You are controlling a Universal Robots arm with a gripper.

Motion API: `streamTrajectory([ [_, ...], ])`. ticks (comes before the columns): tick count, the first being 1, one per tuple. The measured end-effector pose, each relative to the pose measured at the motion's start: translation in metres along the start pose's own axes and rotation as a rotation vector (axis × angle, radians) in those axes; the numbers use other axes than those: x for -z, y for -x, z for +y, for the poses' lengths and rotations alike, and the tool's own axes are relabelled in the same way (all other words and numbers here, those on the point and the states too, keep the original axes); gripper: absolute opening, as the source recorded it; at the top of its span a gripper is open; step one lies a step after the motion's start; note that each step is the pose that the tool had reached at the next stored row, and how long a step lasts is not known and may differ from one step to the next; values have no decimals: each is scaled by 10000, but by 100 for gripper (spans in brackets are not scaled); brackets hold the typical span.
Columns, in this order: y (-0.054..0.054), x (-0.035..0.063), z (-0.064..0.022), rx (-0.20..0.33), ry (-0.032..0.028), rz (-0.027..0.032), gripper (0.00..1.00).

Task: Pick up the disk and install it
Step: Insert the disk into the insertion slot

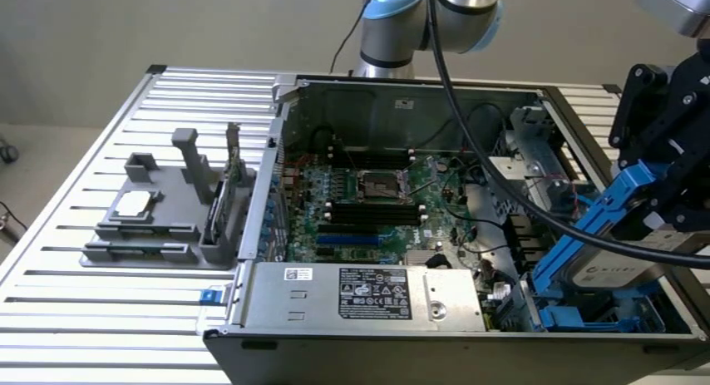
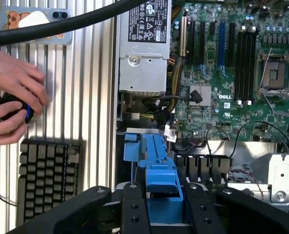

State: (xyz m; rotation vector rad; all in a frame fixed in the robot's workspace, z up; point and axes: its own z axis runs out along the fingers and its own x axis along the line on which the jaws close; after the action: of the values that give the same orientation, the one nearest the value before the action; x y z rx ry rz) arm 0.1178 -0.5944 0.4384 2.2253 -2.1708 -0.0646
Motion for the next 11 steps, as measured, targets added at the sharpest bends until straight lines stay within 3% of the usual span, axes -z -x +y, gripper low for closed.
streamTrajectory([
  [11,-1,-54,-22,1,-3,-2,33],
])
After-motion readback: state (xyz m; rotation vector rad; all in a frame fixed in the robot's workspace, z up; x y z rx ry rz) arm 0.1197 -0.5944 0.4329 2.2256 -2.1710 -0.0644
